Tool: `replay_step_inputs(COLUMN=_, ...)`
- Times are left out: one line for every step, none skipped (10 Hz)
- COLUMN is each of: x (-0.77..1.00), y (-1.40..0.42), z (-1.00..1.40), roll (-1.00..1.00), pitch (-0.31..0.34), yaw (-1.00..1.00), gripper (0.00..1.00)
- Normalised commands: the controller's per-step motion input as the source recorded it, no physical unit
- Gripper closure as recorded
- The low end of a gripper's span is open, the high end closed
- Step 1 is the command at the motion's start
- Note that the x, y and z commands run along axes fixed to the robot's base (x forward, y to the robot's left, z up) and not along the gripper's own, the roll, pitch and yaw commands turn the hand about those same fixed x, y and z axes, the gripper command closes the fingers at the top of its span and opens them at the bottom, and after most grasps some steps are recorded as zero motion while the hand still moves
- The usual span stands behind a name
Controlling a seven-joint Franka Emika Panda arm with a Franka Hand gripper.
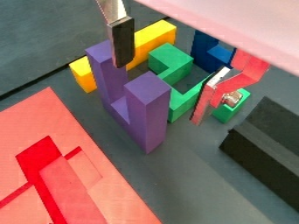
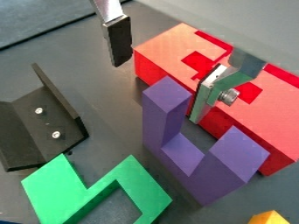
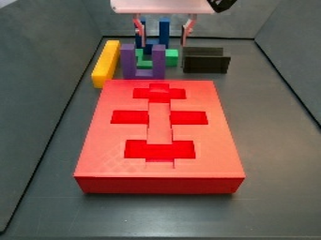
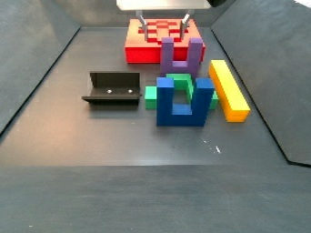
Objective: Pick up the purple object. Move up. Move to above the board. Insert the purple object.
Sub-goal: Pick up the purple object.
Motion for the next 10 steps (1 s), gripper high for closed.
replay_step_inputs(x=0.02, y=-0.06, z=-0.21, roll=0.04, pitch=0.044, yaw=-0.19, gripper=0.0)
replay_step_inputs(x=0.01, y=-0.04, z=-0.21, roll=0.04, pitch=0.061, yaw=-0.21, gripper=0.0)
replay_step_inputs(x=0.0, y=0.0, z=-0.21, roll=0.04, pitch=0.051, yaw=-0.15, gripper=0.0)
replay_step_inputs(x=0.07, y=0.0, z=-0.23, roll=0.03, pitch=0.044, yaw=-0.07, gripper=0.0)
replay_step_inputs(x=0.05, y=0.0, z=-0.29, roll=0.03, pitch=0.043, yaw=-0.05, gripper=0.0)
replay_step_inputs(x=0.05, y=0.02, z=-0.32, roll=0.04, pitch=0.046, yaw=-0.03, gripper=0.0)
replay_step_inputs(x=0.02, y=0.01, z=-0.34, roll=0.05, pitch=0.039, yaw=-0.02, gripper=0.0)
replay_step_inputs(x=0.02, y=0.0, z=-0.31, roll=0.06, pitch=0.043, yaw=-0.02, gripper=0.0)
replay_step_inputs(x=0.0, y=0.0, z=-0.24, roll=0.06, pitch=0.041, yaw=0.0, gripper=0.0)
replay_step_inputs(x=-0.03, y=0.0, z=0.0, roll=0.0, pitch=-0.016, yaw=0.0, gripper=0.0)
